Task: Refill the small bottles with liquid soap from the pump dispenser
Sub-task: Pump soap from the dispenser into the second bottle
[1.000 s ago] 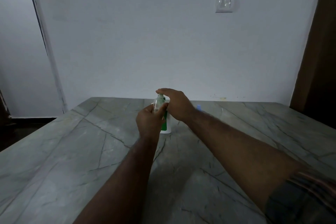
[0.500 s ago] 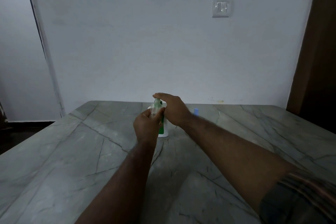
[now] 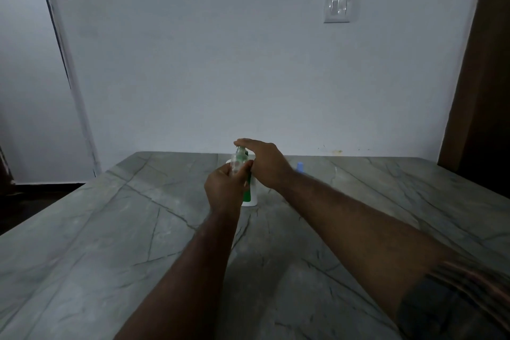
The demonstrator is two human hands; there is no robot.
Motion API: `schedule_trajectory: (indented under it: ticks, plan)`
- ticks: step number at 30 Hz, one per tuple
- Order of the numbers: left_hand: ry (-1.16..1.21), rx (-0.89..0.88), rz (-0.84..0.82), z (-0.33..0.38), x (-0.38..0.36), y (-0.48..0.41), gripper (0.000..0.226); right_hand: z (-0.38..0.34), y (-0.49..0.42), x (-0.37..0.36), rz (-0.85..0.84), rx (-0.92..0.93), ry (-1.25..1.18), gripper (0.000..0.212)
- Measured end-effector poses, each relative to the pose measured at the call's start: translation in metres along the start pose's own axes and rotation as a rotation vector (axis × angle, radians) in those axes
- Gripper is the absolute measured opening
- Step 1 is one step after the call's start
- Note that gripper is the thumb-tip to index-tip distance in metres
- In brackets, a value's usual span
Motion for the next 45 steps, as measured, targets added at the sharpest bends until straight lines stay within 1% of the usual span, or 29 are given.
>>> schedule_trajectory:
  ticks: [8,13,18,21,26,34,40,43,45]
  plan:
    - [0.013,0.012,0.023,0.004,0.004,-0.001,0.026,-0.009,-0.007,0.005,-0.033,0.007,0.041,0.058]
    - [-0.025,-0.010,0.003,0.002,0.001,-0.001,0.031,0.000,0.001,-0.002,0.000,-0.010,0.001,0.059]
    - [0.004,0.002,0.005,-0.002,0.001,-0.001,0.031,-0.005,-0.004,0.001,-0.017,0.014,0.054,0.055]
    - [0.003,0.009,0.027,0.002,0.004,-0.003,0.029,-0.010,-0.010,0.005,-0.044,0.033,0.075,0.057]
    - [0.017,0.017,0.010,-0.003,0.000,-0.003,0.033,-0.001,-0.002,0.000,0.038,0.021,-0.006,0.056]
    - [0.007,0.001,0.003,-0.003,0.001,-0.006,0.030,-0.008,-0.008,0.001,0.000,0.040,0.063,0.052]
    - [0.010,0.009,-0.003,-0.005,0.000,-0.003,0.033,0.003,0.001,-0.006,0.048,0.013,-0.035,0.058]
    - [0.020,0.014,0.007,-0.006,0.000,-0.004,0.034,0.000,-0.001,-0.006,0.036,0.024,0.004,0.056]
    - [0.022,0.017,0.007,-0.006,0.000,-0.006,0.027,-0.005,-0.006,-0.001,0.019,0.033,0.041,0.056]
Point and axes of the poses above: each hand's wrist, its own y-axis away from the middle knuckle, its own x-axis out of the back of the hand, z = x × y, the point moved 9 cm from there along -y, towards the middle knuckle, and after that the axes turned 5 degrees about -x, right-handed, at the moved point
